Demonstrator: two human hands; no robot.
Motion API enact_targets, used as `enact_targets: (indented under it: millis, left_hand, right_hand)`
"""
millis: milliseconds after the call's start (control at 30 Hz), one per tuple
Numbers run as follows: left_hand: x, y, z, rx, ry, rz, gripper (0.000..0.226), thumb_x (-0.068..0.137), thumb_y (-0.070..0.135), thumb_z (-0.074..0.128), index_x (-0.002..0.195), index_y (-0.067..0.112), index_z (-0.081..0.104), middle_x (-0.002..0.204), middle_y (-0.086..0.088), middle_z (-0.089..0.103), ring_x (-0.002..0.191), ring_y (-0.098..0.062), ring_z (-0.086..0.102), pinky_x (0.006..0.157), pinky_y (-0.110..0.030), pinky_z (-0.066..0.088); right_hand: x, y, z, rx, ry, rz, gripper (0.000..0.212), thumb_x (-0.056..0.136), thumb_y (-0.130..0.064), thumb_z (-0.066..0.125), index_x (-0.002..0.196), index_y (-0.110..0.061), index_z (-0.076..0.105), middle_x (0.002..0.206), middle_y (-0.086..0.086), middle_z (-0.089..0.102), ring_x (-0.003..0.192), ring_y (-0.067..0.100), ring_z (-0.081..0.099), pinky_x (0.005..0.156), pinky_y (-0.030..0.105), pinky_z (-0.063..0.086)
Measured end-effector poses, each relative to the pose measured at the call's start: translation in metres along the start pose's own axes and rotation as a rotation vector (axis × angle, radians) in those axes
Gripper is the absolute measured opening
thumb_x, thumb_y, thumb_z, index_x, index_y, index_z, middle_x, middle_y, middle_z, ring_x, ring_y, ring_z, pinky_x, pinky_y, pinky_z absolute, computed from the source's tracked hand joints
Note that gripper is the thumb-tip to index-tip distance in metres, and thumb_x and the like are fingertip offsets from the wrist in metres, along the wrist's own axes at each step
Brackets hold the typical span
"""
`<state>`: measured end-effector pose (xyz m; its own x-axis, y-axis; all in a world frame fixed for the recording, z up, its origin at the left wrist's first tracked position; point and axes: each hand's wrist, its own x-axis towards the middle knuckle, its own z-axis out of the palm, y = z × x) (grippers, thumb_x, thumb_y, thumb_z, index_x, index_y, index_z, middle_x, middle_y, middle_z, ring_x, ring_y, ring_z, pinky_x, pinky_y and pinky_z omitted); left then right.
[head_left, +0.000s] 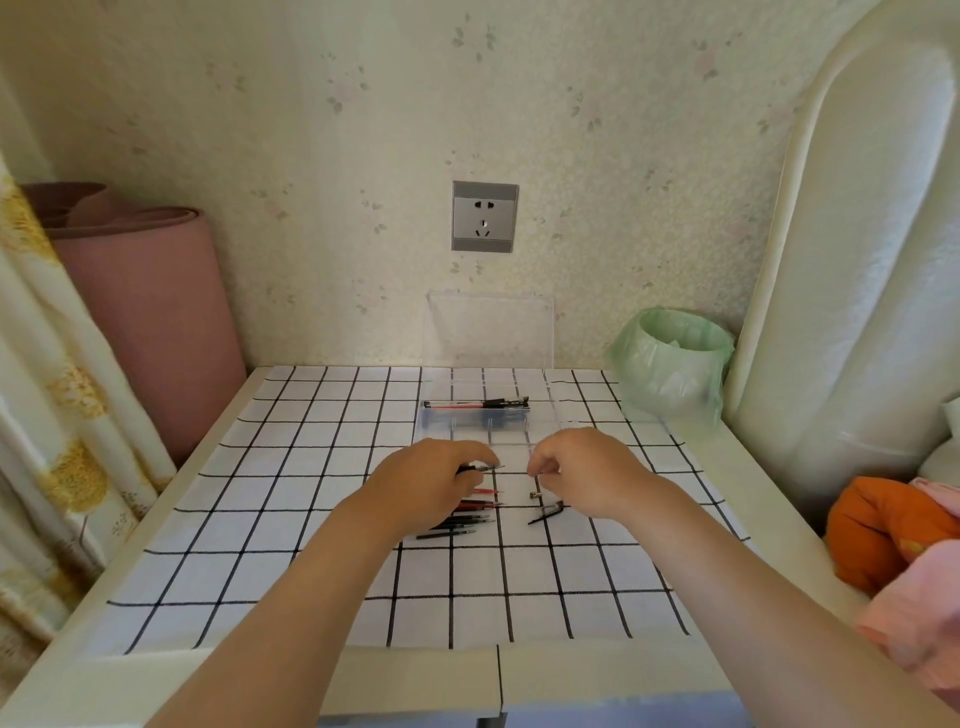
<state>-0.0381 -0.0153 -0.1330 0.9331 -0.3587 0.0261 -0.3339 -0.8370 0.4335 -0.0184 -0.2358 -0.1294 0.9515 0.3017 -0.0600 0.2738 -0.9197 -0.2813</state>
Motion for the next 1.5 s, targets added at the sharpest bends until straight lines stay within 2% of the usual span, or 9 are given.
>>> enact_targets:
  millis: [133, 267, 400, 567, 767, 967, 1200, 1333, 1500]
  left_hand:
    - [0.001, 0.002, 0.001, -0.019, -0.023, -0.017, 0.019, 0.099, 0.035, 0.049, 0.113, 0.04, 0.061, 0.097, 0.011, 0.068, 0.087, -0.01, 0.063, 0.081, -0.033, 0.054]
    - [0.001, 0.004, 0.002, -0.033, -0.019, 0.022, 0.018, 0.1, 0.033, 0.048, 0.114, 0.04, 0.058, 0.092, 0.011, 0.067, 0.082, -0.008, 0.062, 0.073, -0.027, 0.052]
    - [0.0, 0.005, 0.002, -0.044, -0.037, 0.012, 0.019, 0.1, 0.032, 0.05, 0.114, 0.037, 0.061, 0.092, 0.012, 0.069, 0.078, -0.004, 0.06, 0.073, -0.025, 0.051]
    - [0.0, 0.003, 0.0, -0.037, -0.026, 0.002, 0.018, 0.099, 0.034, 0.049, 0.113, 0.036, 0.06, 0.095, 0.01, 0.068, 0.084, -0.009, 0.062, 0.078, -0.032, 0.054]
    - [0.001, 0.002, -0.001, -0.024, -0.017, 0.002, 0.017, 0.099, 0.034, 0.049, 0.112, 0.036, 0.06, 0.094, 0.011, 0.068, 0.084, -0.01, 0.062, 0.079, -0.035, 0.054]
    - [0.0, 0.004, -0.001, -0.037, -0.018, 0.012, 0.017, 0.099, 0.033, 0.049, 0.112, 0.036, 0.061, 0.093, 0.01, 0.068, 0.082, -0.009, 0.062, 0.077, -0.033, 0.054]
    - [0.001, 0.001, -0.001, -0.091, -0.026, 0.006, 0.015, 0.097, 0.033, 0.053, 0.111, 0.032, 0.06, 0.088, 0.011, 0.065, 0.078, -0.007, 0.061, 0.073, -0.029, 0.053]
    - [0.002, 0.001, -0.001, -0.091, -0.041, 0.009, 0.014, 0.098, 0.034, 0.052, 0.107, 0.032, 0.062, 0.087, 0.009, 0.066, 0.077, -0.009, 0.062, 0.074, -0.032, 0.054]
    - [0.002, 0.003, -0.001, -0.124, -0.046, 0.001, 0.018, 0.097, 0.034, 0.055, 0.111, 0.028, 0.063, 0.091, 0.01, 0.062, 0.08, -0.006, 0.058, 0.067, -0.021, 0.045]
  right_hand:
    - [0.001, -0.002, 0.002, -0.039, -0.045, 0.031, 0.018, 0.088, -0.03, 0.066, 0.105, -0.033, 0.073, 0.096, -0.014, 0.066, 0.088, 0.009, 0.059, 0.079, 0.027, 0.049]
    - [0.002, -0.004, 0.006, -0.032, -0.06, 0.027, 0.014, 0.084, -0.031, 0.069, 0.097, -0.033, 0.076, 0.085, -0.017, 0.063, 0.084, 0.009, 0.06, 0.07, 0.024, 0.044]
    - [0.003, -0.006, 0.006, 0.008, -0.042, 0.018, 0.012, 0.084, -0.031, 0.07, 0.095, -0.031, 0.075, 0.093, -0.014, 0.07, 0.088, 0.01, 0.064, 0.078, 0.028, 0.052]
    - [0.004, -0.012, 0.004, 0.211, 0.081, -0.051, 0.003, 0.082, -0.033, 0.072, 0.084, -0.035, 0.071, 0.084, -0.017, 0.069, 0.083, 0.0, 0.064, 0.079, 0.028, 0.055]
    - [0.003, -0.016, 0.007, 0.332, 0.096, -0.107, 0.008, 0.081, -0.029, 0.075, 0.087, -0.033, 0.073, 0.082, -0.017, 0.068, 0.076, -0.002, 0.063, 0.075, 0.025, 0.055]
    - [0.002, -0.019, 0.008, 0.365, 0.11, -0.128, 0.009, 0.081, -0.028, 0.075, 0.087, -0.034, 0.072, 0.079, -0.018, 0.065, 0.068, -0.01, 0.057, 0.063, 0.012, 0.043]
    - [0.001, -0.022, 0.008, 0.373, 0.108, -0.135, 0.009, 0.083, -0.028, 0.074, 0.09, -0.033, 0.071, 0.081, -0.018, 0.066, 0.069, -0.01, 0.058, 0.066, 0.014, 0.046]
    - [0.001, -0.023, 0.008, 0.401, 0.127, -0.136, 0.008, 0.083, -0.029, 0.074, 0.09, -0.033, 0.071, 0.079, -0.017, 0.066, 0.068, -0.009, 0.058, 0.065, 0.014, 0.046]
    - [0.0, -0.027, 0.011, 0.422, 0.123, -0.171, 0.009, 0.083, -0.026, 0.074, 0.091, -0.029, 0.074, 0.08, -0.016, 0.066, 0.068, -0.005, 0.058, 0.063, 0.01, 0.046]
